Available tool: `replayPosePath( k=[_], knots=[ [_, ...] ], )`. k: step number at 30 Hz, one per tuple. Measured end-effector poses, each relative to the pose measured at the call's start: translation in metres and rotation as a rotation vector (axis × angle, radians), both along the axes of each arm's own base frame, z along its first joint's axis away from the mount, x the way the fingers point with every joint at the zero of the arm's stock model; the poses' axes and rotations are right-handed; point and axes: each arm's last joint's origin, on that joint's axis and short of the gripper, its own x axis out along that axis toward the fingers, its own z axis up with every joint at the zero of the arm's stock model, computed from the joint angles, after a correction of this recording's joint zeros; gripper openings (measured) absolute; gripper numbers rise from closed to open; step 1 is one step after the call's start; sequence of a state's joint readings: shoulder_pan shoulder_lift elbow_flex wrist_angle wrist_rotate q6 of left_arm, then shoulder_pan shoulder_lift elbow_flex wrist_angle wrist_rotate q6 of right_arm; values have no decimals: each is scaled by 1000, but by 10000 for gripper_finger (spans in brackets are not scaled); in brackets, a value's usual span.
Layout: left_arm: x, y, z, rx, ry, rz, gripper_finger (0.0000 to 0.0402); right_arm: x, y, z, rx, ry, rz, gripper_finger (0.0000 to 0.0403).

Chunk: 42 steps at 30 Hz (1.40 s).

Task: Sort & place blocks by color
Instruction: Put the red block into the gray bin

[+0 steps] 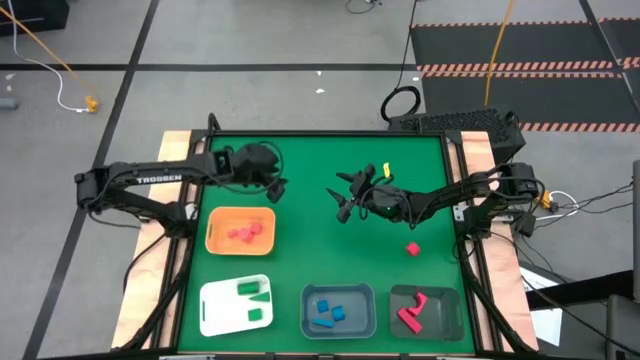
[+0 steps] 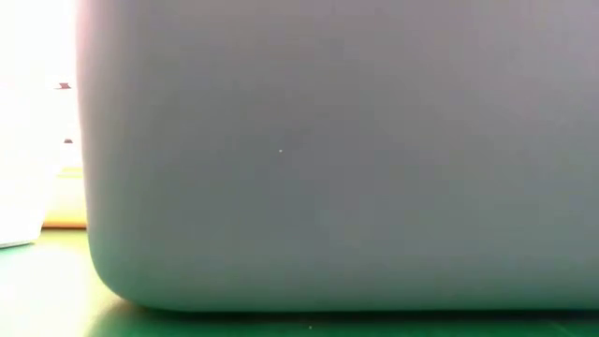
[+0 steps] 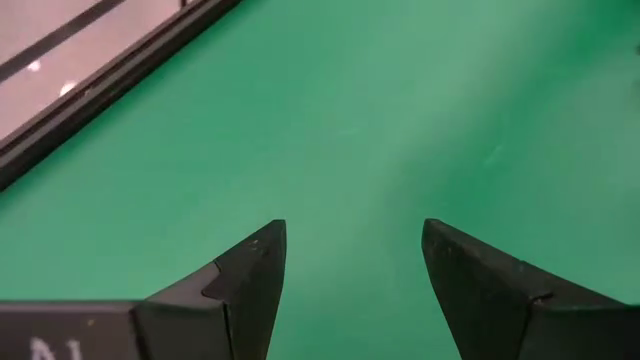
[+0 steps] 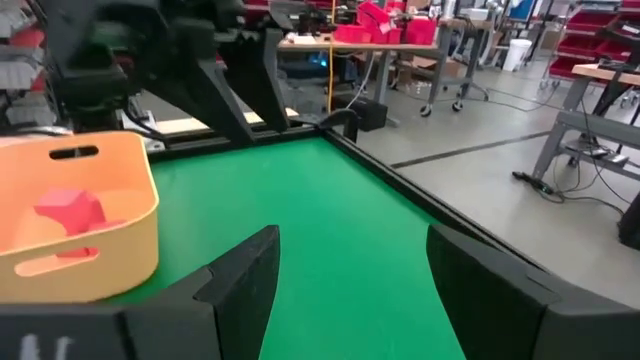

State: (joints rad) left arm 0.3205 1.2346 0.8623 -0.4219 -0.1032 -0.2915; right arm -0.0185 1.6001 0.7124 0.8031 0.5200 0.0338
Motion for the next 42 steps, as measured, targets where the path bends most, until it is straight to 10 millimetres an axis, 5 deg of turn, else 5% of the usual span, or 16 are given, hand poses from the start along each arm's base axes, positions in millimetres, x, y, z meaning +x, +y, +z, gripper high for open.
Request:
replayPosePath(
  k=[35, 42],
  knots=[
    [17, -45, 6, 32, -77, -198, 237, 1, -5, 14, 86, -211, -21, 244],
    [18, -55, 6, 29, -84, -236, 237, 3, -1, 15, 157, -241, 123, 244]
  ],
)
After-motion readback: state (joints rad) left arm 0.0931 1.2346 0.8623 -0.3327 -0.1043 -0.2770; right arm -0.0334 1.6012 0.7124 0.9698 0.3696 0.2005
